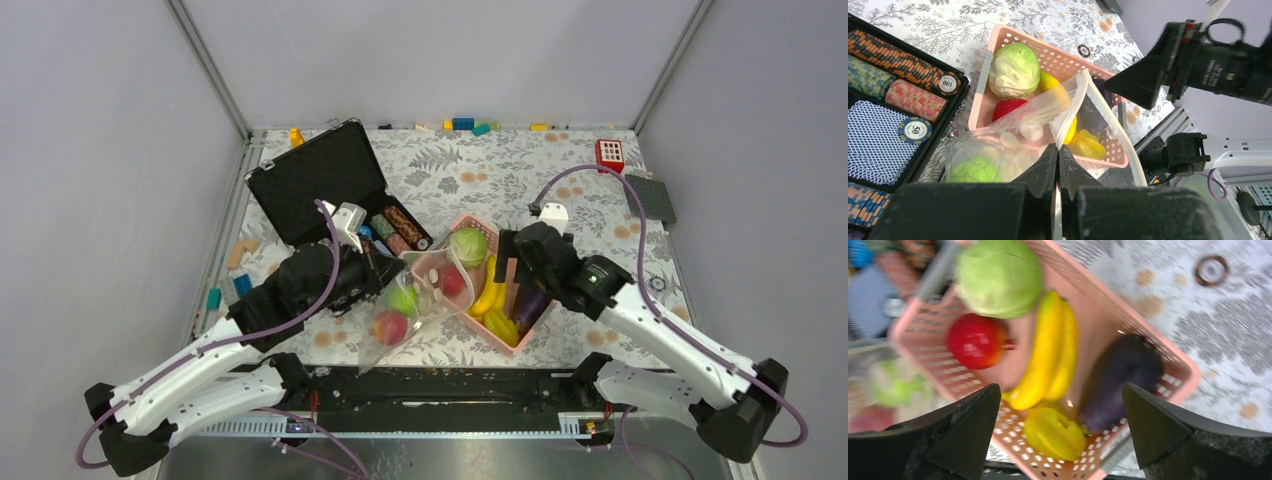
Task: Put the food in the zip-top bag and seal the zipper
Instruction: Pick up the fake vegetable from the bin.
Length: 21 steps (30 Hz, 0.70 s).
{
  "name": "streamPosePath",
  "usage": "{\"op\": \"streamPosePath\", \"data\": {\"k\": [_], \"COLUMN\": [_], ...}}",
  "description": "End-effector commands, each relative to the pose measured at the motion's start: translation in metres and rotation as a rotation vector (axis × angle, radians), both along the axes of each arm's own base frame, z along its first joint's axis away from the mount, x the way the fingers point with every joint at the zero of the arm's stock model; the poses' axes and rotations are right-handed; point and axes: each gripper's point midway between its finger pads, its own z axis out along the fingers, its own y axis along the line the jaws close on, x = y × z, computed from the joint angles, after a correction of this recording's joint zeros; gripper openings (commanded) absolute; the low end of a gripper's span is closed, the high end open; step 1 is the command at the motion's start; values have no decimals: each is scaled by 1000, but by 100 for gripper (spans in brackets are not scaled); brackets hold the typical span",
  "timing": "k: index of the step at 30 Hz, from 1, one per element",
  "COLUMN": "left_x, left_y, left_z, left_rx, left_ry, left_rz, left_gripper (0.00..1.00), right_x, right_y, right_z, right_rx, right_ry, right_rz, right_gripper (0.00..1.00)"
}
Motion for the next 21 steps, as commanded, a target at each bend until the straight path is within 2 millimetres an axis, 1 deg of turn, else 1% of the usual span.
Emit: {"op": "streamPosePath", "data": {"k": [1, 3, 6, 12, 17, 21], "left_x": [7, 7, 8, 8, 8, 8], "left_y": [-4, -6, -7, -10, -7, -5], "left_z": [11, 10, 9, 8, 8, 8], "left_rx": [-23, -19, -20, -19, -14, -10], "left_ry": [-45, -43, -38, -35, -37, -36], "left_rz": [4, -3, -3, -9, 1, 6], "left_gripper": [0, 0, 0, 0, 0, 0], "right_x": [-5, -2, 2, 18, 16, 7], "right_y": [-51, -57, -60, -56, -52, -46], "right_z": [-30, -36, -49, -67, -90, -112], "right_rx": [-214, -266, -336, -396, -408, -409], "right_ry": [84, 87, 124, 167, 241, 326], "right_rz": [-229, -258, -260, -254, -231, -208], "right_gripper": [100, 100, 100, 100, 99, 98]}}
